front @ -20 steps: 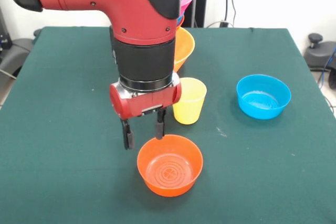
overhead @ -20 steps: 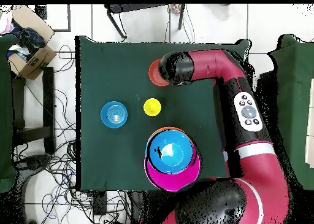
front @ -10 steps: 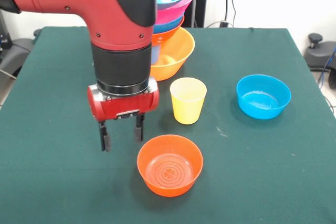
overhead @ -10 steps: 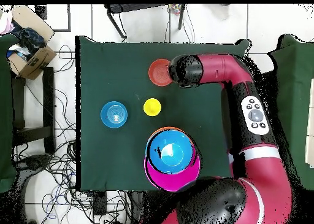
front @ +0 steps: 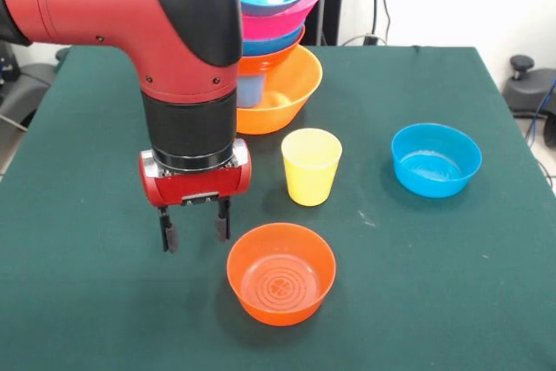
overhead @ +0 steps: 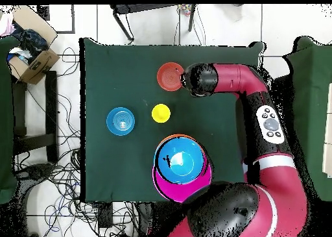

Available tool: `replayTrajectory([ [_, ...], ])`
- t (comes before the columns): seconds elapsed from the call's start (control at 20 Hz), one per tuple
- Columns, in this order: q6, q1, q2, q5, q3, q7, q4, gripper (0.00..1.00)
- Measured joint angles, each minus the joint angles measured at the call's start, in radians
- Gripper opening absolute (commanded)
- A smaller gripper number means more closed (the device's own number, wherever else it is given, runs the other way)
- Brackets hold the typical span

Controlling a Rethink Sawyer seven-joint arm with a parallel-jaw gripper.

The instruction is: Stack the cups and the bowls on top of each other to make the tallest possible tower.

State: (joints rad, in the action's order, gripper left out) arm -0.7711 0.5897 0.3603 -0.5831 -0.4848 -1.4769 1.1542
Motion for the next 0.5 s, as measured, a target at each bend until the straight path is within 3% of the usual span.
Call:
replayTrajectory([
  [0.5,0.004,0.000,-0.008,0.059,0.001,0.000,-0.002,1.00],
])
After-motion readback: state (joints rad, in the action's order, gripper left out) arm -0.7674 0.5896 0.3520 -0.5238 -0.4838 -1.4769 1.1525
